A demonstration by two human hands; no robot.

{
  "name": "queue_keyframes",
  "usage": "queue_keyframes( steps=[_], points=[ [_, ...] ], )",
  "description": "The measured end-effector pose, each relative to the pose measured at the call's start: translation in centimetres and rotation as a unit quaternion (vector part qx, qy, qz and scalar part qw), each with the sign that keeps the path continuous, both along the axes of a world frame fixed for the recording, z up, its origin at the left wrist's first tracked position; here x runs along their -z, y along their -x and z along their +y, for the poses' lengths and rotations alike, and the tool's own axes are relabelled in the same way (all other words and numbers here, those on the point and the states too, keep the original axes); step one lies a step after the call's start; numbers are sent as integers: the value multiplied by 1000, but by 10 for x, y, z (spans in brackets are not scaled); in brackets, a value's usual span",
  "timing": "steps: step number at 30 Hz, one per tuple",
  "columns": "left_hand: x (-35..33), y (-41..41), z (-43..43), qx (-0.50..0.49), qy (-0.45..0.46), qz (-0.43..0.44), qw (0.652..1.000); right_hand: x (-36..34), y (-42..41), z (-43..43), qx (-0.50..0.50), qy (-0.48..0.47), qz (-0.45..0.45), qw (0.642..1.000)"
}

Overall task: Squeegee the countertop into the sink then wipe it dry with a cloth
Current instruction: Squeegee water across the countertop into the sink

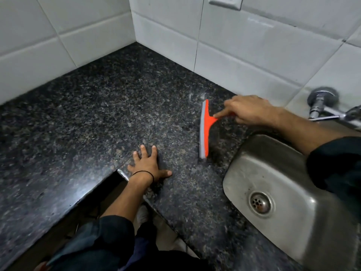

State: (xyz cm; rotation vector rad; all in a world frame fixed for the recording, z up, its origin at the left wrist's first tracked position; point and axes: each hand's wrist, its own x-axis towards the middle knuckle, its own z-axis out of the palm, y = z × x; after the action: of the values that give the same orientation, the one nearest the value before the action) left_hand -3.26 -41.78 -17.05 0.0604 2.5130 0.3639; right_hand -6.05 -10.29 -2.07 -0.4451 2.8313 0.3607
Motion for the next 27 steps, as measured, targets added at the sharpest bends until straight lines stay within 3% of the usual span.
queue_keyframes(
  steps=[5, 11, 18, 21, 27],
  points=[
    [3, 5, 1, -7, -6, 18, 1000, 18, 50, -58, 57, 96, 20, 994],
    [3, 18, 7, -12, 5, 6, 1000, 35, 61, -73, 104, 82, 4, 991],
    [-10, 17, 20, -48, 9, -56, 997, 27, -14, 4, 238, 30, 5, 971],
    [-16, 14, 31, -55, 9, -36, 998, 30, -59, 42, 283, 11, -10, 959],
    [-21, 11, 84, 75, 3, 12, 997, 26, -118, 67, 325, 1, -43, 945]
  ],
)
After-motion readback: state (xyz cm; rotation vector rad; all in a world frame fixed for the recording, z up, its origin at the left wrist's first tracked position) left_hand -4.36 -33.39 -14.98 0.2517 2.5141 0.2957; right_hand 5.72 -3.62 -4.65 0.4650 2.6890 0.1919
